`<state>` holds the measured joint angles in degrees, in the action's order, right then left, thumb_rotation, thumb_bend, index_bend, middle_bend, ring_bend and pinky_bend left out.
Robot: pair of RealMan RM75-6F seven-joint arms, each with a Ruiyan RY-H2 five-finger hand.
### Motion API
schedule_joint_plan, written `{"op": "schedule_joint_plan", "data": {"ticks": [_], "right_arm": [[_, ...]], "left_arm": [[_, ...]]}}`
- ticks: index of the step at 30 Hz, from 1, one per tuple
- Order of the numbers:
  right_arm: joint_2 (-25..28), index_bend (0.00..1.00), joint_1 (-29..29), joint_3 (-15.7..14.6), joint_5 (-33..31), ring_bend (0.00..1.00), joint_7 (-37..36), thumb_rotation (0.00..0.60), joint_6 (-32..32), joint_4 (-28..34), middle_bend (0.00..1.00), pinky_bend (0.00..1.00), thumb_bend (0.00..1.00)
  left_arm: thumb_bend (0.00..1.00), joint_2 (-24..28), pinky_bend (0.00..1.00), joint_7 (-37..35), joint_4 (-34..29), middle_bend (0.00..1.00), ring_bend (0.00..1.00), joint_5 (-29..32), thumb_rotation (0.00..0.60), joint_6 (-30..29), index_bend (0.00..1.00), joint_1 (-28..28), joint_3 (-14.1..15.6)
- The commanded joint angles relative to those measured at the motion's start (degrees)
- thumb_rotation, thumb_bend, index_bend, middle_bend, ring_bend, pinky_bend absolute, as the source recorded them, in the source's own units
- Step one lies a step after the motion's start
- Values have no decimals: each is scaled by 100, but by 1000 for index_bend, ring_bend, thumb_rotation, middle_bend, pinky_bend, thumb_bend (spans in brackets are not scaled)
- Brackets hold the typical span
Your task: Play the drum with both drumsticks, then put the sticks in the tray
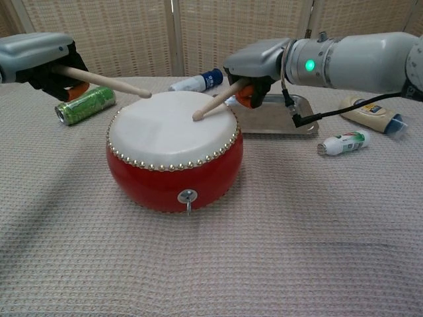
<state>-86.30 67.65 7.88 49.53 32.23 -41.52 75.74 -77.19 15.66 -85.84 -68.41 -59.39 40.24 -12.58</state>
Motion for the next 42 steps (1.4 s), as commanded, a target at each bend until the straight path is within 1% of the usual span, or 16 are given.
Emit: {"op": "schedule_joint_plan", "data": {"ticks": [1,3,5,7,9,12,15,16,19,21,25,28,31,34,39,42], "right_arm": [[147,1000,-137,400,293,1000,-703,600,-247,372,1000,1000,821],[276,1000,-221,532,524,1000,-1062,600,-301,538,1000,1000,821],[360,1000,-258,568,654,1000,-1206,600,-306,608,1000,1000,821],[405,1000,-264,543,724,1000,-1198,600,-294,617,1000,1000,821],[379,1000,-236,425,723,1000,-1013,600,-233,534,1000,1000,821],[231,1000,-176,204,649,1000,-649,600,-125,304,1000,1000,821],[13,1000,-122,-10,499,1000,-292,600,-9,9,1000,1000,821],[-51,1000,-106,-67,442,1000,-192,600,26,-74,1000,1000,821],[-213,1000,-61,-167,293,1000,64,600,63,-261,1000,1000,821],[-222,1000,-79,-42,338,1000,-47,600,-74,-175,1000,1000,821],[36,1000,-227,365,739,1000,-836,600,-324,304,1000,1000,820],[232,1000,-297,504,997,1000,-1142,600,-441,518,1000,1000,820],[367,1000,-350,580,1076,1000,-1318,600,-469,633,1000,1000,820],[340,1000,-336,479,1019,1000,-1215,600,-333,518,1000,1000,820],[-45,1000,-227,96,787,1000,-683,600,16,-74,1000,1000,820],[-305,1000,-172,-94,635,1000,-342,600,142,-435,1000,1000,821]], "left_arm": [[593,-145,1000,146,151,1000,1000,22,600,99,968,47,92],[593,-326,1000,298,332,1000,1000,51,600,185,968,99,182],[594,-479,1000,446,506,1000,1000,71,600,247,968,144,253],[594,-622,1000,708,721,1000,1000,64,600,303,968,201,353],[594,-694,1000,790,799,1000,1000,88,600,263,968,208,351],[593,-618,1000,639,671,1000,1000,116,600,155,968,166,251],[593,-563,1000,605,610,1000,1000,112,600,161,966,160,251],[594,-418,1000,395,400,1000,1000,58,600,-132,966,103,43],[594,-109,1000,199,45,1000,1000,-43,600,-173,963,28,28],[594,-83,1000,196,12,1000,1000,-25,600,-124,962,32,48],[593,-294,1000,340,238,1000,1000,64,600,54,961,101,161],[592,-484,1000,477,459,1000,1000,118,600,154,962,152,238],[593,-638,1000,654,663,1000,1000,187,600,262,961,207,308],[594,-643,1000,739,694,1000,1000,229,600,199,961,203,282],[593,-290,1000,426,287,1000,1000,148,600,-156,961,62,73],[594,-64,1000,288,33,1000,1000,81,600,-257,960,0,14]]}}
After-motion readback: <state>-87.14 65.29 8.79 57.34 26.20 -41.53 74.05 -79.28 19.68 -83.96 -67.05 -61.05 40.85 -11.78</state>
